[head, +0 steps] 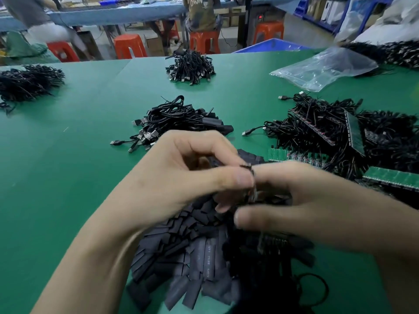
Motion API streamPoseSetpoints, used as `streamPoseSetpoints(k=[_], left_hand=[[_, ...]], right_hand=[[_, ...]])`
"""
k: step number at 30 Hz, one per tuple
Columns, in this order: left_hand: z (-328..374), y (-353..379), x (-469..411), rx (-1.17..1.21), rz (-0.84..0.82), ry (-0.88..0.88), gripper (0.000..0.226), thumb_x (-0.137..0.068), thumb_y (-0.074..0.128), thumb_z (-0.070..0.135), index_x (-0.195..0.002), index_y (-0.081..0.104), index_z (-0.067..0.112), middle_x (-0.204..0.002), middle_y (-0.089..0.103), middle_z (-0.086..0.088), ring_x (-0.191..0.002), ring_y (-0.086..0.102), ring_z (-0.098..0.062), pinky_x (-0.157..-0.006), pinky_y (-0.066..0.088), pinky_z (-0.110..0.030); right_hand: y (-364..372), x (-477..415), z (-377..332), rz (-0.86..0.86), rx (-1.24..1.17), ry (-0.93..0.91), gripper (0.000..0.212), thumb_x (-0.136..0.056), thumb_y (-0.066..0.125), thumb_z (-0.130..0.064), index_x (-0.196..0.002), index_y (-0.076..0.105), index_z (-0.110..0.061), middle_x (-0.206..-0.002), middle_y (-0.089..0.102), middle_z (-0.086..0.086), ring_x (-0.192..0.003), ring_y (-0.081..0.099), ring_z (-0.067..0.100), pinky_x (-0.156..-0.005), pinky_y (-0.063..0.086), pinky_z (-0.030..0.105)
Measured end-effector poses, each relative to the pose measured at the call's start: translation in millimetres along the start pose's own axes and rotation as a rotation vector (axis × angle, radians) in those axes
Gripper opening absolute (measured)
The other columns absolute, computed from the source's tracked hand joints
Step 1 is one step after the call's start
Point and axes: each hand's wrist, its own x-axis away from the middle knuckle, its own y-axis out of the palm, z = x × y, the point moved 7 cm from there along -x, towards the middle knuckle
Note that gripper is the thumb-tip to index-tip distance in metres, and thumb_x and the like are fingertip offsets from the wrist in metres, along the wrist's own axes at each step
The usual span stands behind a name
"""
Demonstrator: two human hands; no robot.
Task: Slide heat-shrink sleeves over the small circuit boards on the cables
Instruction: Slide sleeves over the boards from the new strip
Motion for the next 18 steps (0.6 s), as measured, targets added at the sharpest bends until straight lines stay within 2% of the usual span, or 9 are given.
streamPoseSetpoints(k=[2,4,5,7,8,9,12,15,18], left_hand=[[-3.1,-5.2,-3.0,-0.003,0.154,0.038,0.012,-0.082,0.074,0.017,-0.071,0.075,0.023,-0.07,0.064,0.001,-0.062,0.058,-0.015,-0.063,0.049,-0.02],[-12.4,-13.2,-5.7,-0.092,0.251,0.057,0.017,-0.092,0.066,0.028,-0.08,0.077,0.032,-0.08,0.07,0.01,-0.072,0.062,-0.006,-0.07,0.049,-0.016],[-20.8,-18.8,-7.3,-0.183,0.294,0.051,0.018,-0.098,0.062,0.031,-0.09,0.078,0.034,-0.089,0.074,0.012,-0.081,0.065,-0.002,-0.075,0.049,-0.016],[-44.2,-29.4,-9.6,-0.5,0.367,0.01,0.022,-0.102,0.059,0.025,-0.114,0.076,0.032,-0.108,0.075,0.012,-0.102,0.068,-0.005,-0.088,0.054,-0.027],[-57.1,-30.8,-10.8,-0.694,0.371,-0.022,0.026,-0.102,0.061,0.02,-0.123,0.073,0.027,-0.117,0.073,0.01,-0.111,0.066,-0.01,-0.096,0.051,-0.034],[-71.6,-29.0,-12.1,-0.862,0.337,-0.061,0.031,-0.101,0.061,0.016,-0.13,0.069,0.022,-0.126,0.07,0.006,-0.119,0.062,-0.015,-0.104,0.047,-0.035],[-110.4,-20.7,-11.8,-1.097,0.159,-0.152,0.044,-0.102,0.056,0.01,-0.146,0.055,0.015,-0.147,0.058,0.0,-0.138,0.05,-0.021,-0.116,0.035,-0.033],[-122.7,-20.0,-10.6,-1.187,0.095,-0.163,0.043,-0.104,0.053,0.011,-0.146,0.056,0.018,-0.149,0.056,0.001,-0.139,0.049,-0.022,-0.114,0.038,-0.037],[-117.6,-23.4,-10.9,-1.231,0.163,-0.163,0.036,-0.1,0.062,0.019,-0.135,0.066,0.024,-0.131,0.067,0.005,-0.121,0.058,-0.024,-0.096,0.045,-0.041]], right_hand=[[-8.0,-1.9,-1.0,0.108,-0.071,-0.026,0.028,-0.093,0.061,-0.05,-0.099,0.076,-0.026,-0.096,0.078,0.0,-0.094,0.07,0.035,-0.088,0.053,0.062],[-16.6,-1.0,2.3,0.187,-0.1,-0.038,0.027,-0.099,0.054,-0.044,-0.093,0.077,-0.031,-0.087,0.079,-0.006,-0.087,0.069,0.042,-0.085,0.053,0.065],[-21.1,0.8,2.9,0.231,-0.129,-0.056,0.029,-0.1,0.052,-0.042,-0.092,0.077,-0.031,-0.082,0.079,-0.006,-0.082,0.069,0.042,-0.083,0.055,0.062],[-29.1,4.6,1.8,0.314,-0.265,-0.099,0.032,-0.1,0.051,-0.041,-0.091,0.077,-0.025,-0.069,0.073,-0.002,-0.071,0.071,0.03,-0.077,0.059,0.041],[-32.5,5.9,0.5,0.346,-0.347,-0.12,0.033,-0.099,0.05,-0.041,-0.09,0.077,-0.023,-0.062,0.067,-0.002,-0.064,0.069,0.023,-0.073,0.058,0.033],[-35.3,7.1,-0.6,0.373,-0.426,-0.139,0.034,-0.098,0.05,-0.04,-0.089,0.076,-0.021,-0.057,0.059,-0.004,-0.057,0.063,0.018,-0.07,0.059,0.031],[-41.1,9.7,2.2,0.418,-0.564,-0.135,0.035,-0.099,0.051,-0.039,-0.087,0.076,-0.017,-0.053,0.039,-0.006,-0.046,0.042,0.013,-0.055,0.054,0.03],[-40.8,10.3,11.9,0.408,-0.506,-0.012,0.039,-0.099,0.049,-0.044,-0.089,0.077,-0.019,-0.054,0.034,-0.008,-0.045,0.03,0.01,-0.042,0.038,0.023],[-36.6,10.0,20.2,0.37,-0.384,0.101,0.042,-0.097,0.045,-0.05,-0.092,0.077,-0.024,-0.056,0.034,-0.012,-0.048,0.029,0.008,-0.042,0.032,0.018]])
